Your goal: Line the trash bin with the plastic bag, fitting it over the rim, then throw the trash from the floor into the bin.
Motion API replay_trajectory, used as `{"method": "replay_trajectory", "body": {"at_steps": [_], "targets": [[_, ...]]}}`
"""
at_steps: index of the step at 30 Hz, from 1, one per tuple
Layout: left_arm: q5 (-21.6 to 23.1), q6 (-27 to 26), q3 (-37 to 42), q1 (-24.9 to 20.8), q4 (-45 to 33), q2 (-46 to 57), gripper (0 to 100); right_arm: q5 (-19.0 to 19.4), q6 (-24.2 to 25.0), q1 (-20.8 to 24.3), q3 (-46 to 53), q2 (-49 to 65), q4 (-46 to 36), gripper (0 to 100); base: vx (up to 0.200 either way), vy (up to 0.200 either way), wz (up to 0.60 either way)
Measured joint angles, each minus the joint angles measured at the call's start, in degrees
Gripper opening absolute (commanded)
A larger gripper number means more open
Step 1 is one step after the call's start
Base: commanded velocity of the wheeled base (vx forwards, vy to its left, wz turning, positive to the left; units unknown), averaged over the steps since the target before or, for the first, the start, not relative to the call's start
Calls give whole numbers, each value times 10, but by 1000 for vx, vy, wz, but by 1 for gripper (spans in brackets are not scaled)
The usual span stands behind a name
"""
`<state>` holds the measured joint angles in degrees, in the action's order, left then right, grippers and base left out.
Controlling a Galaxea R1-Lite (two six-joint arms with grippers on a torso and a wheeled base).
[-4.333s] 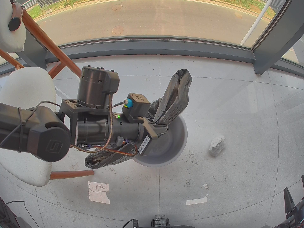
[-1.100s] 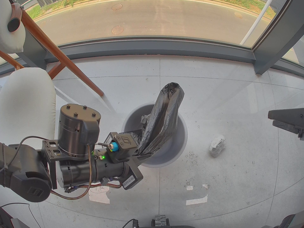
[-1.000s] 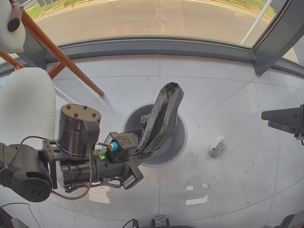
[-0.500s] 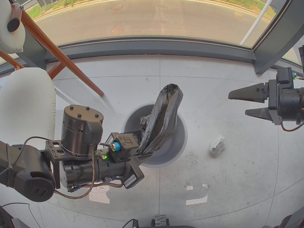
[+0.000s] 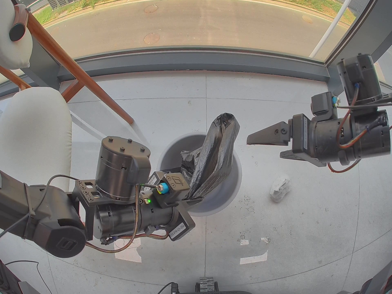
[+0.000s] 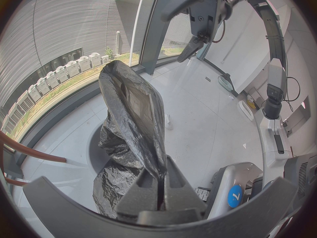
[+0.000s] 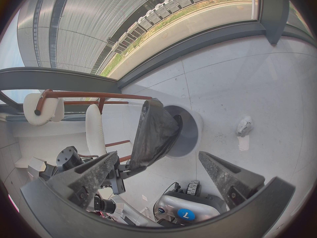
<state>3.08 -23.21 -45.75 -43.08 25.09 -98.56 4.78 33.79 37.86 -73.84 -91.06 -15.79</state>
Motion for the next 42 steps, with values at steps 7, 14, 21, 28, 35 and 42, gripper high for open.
{"method": "replay_trajectory", "body": {"at_steps": [7,14,21,28,35,42], "targets": [[0,0,-6,-1,0,-11,0,-20,-6,7,-32,-49,-1,100,0,0,0],[-1,0,-11,-1,0,-16,0,-34,-8,13,-56,-85,-4,100,0,0,0],[-2,0,-12,0,4,-20,0,-61,-30,19,-73,-114,-7,100,0,0,0],[-3,0,-11,0,5,-22,0,-97,-57,21,-73,-138,-4,100,0,0,0],[-13,0,-13,0,8,-27,0,-124,-70,20,-84,-157,-6,100,0,0,0],[-24,0,-16,1,9,-32,0,-150,-79,8,-87,-172,-3,100,0,0,0]]}}
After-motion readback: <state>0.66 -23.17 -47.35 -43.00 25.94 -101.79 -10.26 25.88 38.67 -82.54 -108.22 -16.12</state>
